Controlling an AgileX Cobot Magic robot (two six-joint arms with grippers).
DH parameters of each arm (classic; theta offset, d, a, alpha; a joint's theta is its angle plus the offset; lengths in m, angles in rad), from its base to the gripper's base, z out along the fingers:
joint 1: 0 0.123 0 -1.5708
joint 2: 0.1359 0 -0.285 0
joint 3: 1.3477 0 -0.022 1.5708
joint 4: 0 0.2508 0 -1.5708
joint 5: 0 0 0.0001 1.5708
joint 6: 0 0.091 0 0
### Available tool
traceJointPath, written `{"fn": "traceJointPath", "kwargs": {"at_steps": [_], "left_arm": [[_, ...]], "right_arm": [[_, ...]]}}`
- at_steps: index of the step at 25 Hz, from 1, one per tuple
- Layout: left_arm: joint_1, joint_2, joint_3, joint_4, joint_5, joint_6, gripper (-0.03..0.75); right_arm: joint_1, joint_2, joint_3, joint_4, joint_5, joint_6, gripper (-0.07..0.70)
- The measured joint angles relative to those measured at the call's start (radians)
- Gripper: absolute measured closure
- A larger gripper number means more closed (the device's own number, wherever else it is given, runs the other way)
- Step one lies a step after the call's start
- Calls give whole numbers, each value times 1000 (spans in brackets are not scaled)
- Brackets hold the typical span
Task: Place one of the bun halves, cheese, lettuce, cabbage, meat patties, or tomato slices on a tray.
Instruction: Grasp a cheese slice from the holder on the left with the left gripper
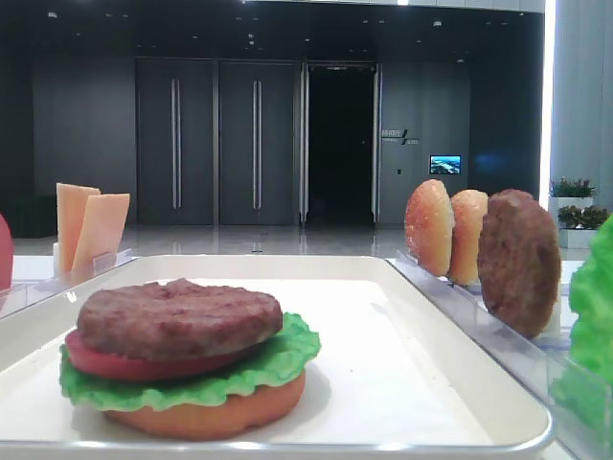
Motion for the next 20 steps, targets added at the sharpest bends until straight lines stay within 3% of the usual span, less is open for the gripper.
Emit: {"fn": "traceJointPath", "kwargs": {"at_steps": [20], "left_arm": [[0, 376, -98, 4, 12, -35, 371]], "right_arm": [[0, 0, 0, 0, 0, 0, 116]]}}
